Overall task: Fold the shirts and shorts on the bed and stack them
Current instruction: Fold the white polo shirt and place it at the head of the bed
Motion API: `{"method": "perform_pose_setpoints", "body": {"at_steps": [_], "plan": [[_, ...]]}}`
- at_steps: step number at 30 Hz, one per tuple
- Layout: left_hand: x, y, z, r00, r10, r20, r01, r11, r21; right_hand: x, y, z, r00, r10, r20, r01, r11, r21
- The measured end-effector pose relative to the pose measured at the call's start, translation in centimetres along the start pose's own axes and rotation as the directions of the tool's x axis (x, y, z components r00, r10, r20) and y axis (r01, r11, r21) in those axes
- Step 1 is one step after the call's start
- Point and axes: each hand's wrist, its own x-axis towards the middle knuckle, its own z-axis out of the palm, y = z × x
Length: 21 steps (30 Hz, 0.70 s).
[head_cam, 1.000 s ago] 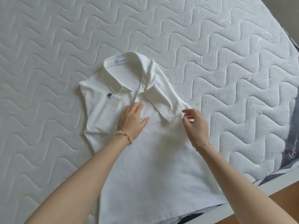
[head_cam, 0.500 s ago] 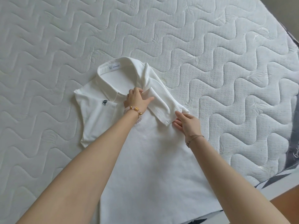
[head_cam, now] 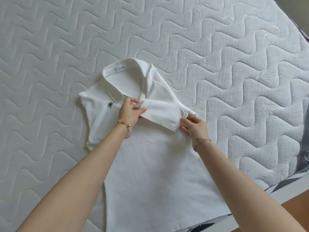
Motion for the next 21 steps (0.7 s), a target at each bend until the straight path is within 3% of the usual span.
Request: {"method": "perform_pose_setpoints", "body": {"at_steps": [5, 11, 15, 21], "plan": [[-0.3, -2.0, -1.1, 0.986, -0.139, 0.088, 0.119, 0.972, 0.202, -0.4, 0.2, 0.0, 1.0, -0.003, 0.02, 0.003, 1.0, -0.028], [1.9, 2.0, 0.1, 0.996, -0.009, 0.083, -0.017, 0.952, 0.304, 0.0, -0.6, -0.1, 0.991, 0.133, 0.024, -0.135, 0.985, 0.111], [4.3, 3.7, 1.7, 0.993, -0.078, 0.093, 0.032, 0.905, 0.424, 0.4, -0.5, 0.3, 0.98, 0.194, 0.049, -0.2, 0.95, 0.238], [6.0, 4.7, 2.9, 0.996, -0.081, 0.036, 0.064, 0.938, 0.341, 0.8, -0.2, 0.5, 0.976, 0.213, 0.046, -0.217, 0.933, 0.288]]}}
